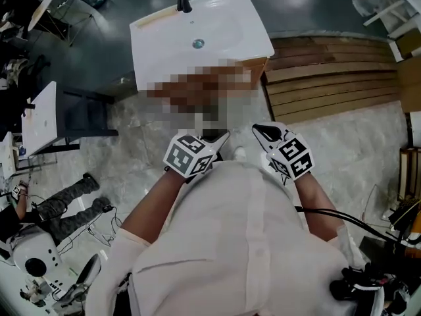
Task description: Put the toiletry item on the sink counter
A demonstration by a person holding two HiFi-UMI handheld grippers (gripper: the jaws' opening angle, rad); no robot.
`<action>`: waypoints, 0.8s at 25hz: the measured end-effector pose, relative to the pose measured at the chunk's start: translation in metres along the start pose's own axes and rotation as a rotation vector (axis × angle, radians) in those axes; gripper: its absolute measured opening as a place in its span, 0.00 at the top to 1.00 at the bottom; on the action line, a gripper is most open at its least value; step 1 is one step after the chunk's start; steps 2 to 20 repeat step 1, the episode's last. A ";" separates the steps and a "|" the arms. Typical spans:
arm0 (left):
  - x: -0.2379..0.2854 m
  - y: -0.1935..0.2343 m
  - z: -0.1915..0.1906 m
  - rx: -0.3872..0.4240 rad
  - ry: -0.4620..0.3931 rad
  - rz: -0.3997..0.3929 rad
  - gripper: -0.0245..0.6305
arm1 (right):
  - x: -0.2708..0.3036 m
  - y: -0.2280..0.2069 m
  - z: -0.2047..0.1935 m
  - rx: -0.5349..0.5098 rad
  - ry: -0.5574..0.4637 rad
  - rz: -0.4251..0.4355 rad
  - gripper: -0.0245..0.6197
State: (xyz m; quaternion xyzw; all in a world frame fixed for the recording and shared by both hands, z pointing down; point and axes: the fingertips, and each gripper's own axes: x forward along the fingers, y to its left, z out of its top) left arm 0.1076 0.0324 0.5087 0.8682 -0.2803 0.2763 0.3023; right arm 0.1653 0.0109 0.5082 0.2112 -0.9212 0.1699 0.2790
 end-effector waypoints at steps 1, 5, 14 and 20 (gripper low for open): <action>0.002 -0.001 0.001 0.002 0.001 -0.008 0.95 | -0.002 -0.002 -0.002 0.005 0.005 -0.007 0.95; 0.002 -0.001 0.001 0.002 0.001 -0.008 0.95 | -0.002 -0.002 -0.002 0.005 0.005 -0.007 0.95; 0.002 -0.001 0.001 0.002 0.001 -0.008 0.95 | -0.002 -0.002 -0.002 0.005 0.005 -0.007 0.95; 0.002 -0.001 0.001 0.002 0.001 -0.008 0.95 | -0.002 -0.002 -0.002 0.005 0.005 -0.007 0.95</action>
